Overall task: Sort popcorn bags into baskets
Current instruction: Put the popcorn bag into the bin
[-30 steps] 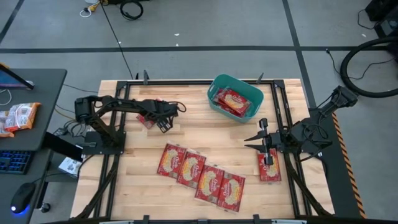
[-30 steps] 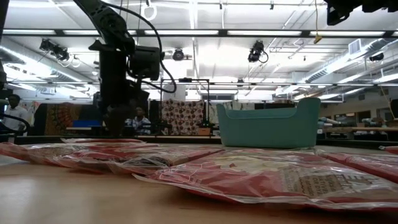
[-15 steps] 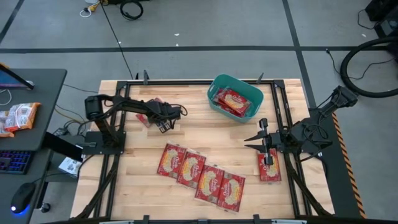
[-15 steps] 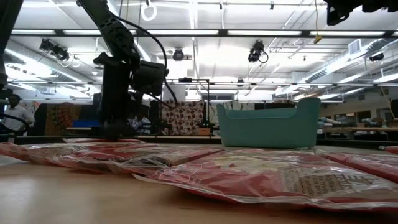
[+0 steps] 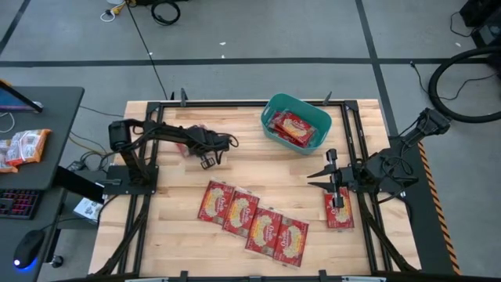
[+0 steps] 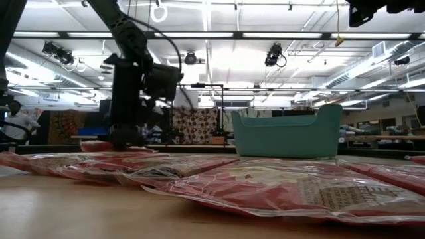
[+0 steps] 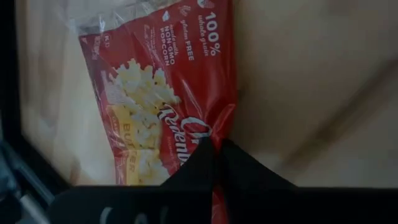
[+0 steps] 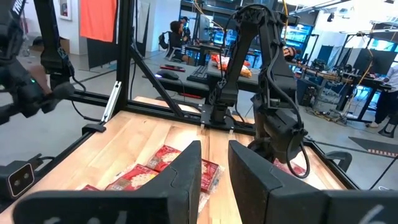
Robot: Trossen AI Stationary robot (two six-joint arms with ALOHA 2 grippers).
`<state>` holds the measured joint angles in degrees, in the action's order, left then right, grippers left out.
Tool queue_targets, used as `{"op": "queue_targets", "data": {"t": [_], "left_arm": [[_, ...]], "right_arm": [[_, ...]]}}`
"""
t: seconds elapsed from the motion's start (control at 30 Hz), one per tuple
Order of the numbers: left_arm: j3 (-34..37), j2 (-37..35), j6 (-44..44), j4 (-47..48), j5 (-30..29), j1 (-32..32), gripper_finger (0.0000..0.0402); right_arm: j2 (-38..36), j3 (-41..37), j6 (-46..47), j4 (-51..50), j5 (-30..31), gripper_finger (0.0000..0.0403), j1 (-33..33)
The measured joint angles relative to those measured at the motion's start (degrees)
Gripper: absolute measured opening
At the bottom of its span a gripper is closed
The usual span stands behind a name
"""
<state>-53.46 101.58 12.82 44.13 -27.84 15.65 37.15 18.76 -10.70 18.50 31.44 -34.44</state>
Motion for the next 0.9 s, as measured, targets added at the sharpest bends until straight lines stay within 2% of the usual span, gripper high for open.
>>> {"op": "queue_targets", "data": {"t": [0.27,0.47,0.6,0.7,0.9], "left_arm": [[-13.43,-0.98,-4.86,3.52,0.41,-4.97,0.0012],[-23.66,-0.98,-12.29,1.99,7.01,-8.65,0.0010],[-27.55,-1.09,-16.51,-2.56,13.61,-10.27,0.0010],[-28.25,-1.09,-18.05,-9.60,18.50,-10.86,0.0009],[-28.21,-0.13,-22.59,-22.96,19.12,-11.11,0.0009]], "right_arm": [[-0.02,0.00,0.00,-0.15,0.27,0.0086,0.00],[-0.02,0.00,0.00,-0.18,0.31,0.0086,0.00],[-0.02,0.00,0.00,-0.20,0.31,0.0086,0.00],[-0.02,0.00,0.00,-0.17,0.33,0.0086,0.00],[-0.02,0.00,0.00,-0.15,0.35,0.0086,0.00]]}}
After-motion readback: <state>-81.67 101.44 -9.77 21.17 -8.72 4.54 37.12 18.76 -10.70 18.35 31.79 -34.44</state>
